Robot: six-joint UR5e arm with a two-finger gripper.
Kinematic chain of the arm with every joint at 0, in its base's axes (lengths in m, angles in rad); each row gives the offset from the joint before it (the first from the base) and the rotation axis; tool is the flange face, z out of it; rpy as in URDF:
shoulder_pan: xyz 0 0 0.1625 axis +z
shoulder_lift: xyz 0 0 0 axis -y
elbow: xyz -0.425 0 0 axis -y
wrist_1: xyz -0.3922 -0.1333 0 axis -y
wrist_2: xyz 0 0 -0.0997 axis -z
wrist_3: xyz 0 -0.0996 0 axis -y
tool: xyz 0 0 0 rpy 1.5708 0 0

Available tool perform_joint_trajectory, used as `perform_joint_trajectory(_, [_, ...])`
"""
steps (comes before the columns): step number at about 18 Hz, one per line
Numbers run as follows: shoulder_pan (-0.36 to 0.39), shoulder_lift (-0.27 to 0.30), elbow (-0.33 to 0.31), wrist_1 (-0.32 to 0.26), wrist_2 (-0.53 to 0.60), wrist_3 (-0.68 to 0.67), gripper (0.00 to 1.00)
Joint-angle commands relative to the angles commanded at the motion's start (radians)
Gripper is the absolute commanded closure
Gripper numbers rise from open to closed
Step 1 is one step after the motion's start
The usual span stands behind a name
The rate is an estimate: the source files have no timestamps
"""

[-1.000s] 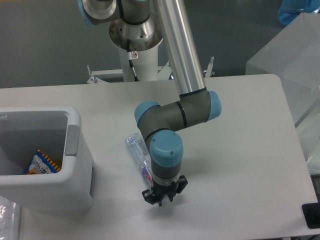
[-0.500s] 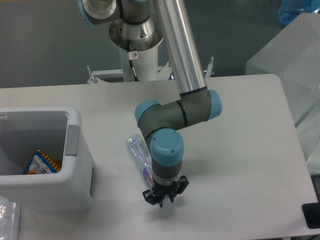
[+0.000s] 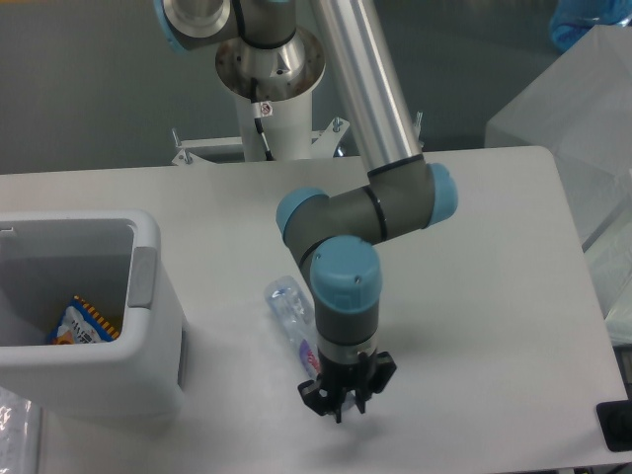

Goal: Place the trash in the trash can
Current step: 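Close the gripper on the bottle and lift it off the table, then carry the held bottle over the white trash bin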

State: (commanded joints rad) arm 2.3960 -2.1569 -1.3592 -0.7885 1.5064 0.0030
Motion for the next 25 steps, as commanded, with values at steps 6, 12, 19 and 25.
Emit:
perform_joint_trajectory(6, [0.052, 0.072, 0.075, 0.021, -0.003, 0.011, 0.70])
perform_joint_trajectory(12, [0.051, 0.113, 0.147, 0.137, -0.009, -0.015, 0.69])
perform_joint_trajectory(19, [0.023, 0.215, 0.152, 0.140, -0.011, -0.026, 0.69])
perform_joint_trajectory(25, [-0.054, 0.278, 0.153, 0.140, -0.009, -0.029, 0.69])
